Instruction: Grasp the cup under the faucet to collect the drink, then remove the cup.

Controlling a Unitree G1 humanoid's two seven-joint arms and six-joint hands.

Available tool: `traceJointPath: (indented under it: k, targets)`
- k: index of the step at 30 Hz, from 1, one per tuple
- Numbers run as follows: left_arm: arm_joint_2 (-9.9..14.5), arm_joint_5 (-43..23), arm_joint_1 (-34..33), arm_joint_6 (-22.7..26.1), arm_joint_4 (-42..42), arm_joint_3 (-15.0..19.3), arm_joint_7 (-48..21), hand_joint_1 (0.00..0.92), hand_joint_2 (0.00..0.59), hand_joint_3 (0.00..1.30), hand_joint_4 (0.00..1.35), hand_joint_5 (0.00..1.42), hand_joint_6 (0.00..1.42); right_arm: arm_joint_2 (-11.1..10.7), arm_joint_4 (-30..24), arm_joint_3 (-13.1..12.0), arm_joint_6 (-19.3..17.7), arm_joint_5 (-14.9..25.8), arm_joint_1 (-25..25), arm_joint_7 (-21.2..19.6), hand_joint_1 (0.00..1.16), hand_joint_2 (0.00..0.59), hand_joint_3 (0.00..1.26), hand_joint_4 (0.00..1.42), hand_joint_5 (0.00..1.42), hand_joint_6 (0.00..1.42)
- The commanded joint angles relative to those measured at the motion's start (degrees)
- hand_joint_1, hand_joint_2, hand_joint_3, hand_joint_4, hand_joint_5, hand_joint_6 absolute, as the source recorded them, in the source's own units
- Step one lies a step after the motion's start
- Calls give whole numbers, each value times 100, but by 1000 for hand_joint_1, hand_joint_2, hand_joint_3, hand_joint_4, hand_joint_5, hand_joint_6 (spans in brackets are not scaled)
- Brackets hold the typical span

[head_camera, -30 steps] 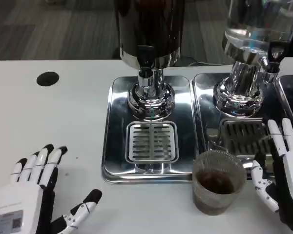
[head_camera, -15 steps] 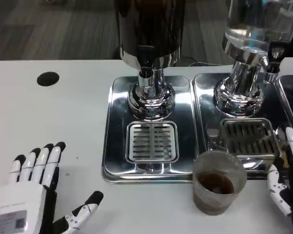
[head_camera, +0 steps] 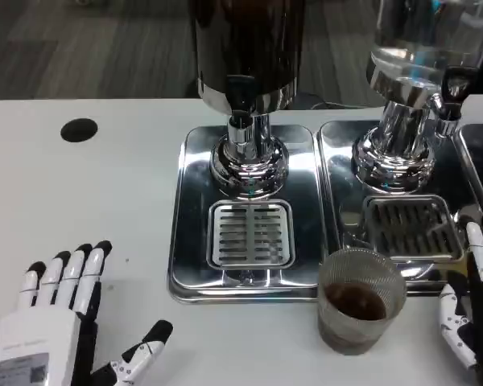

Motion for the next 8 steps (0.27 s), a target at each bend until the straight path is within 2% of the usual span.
traceJointPath:
  k: [1, 8]
  targets:
    - [24, 9, -2, 33, 23, -22, -34, 0, 179, 95, 0, 64, 44, -44, 44, 71, -53, 65, -51, -110, 0, 584, 46, 0, 0, 0]
    - [43, -39, 3, -6, -36, 17, -18, 0, 180, 101, 0, 64, 44, -43, 29, 157, -21, 87, -87, -132, 0, 581, 46, 0, 0, 0]
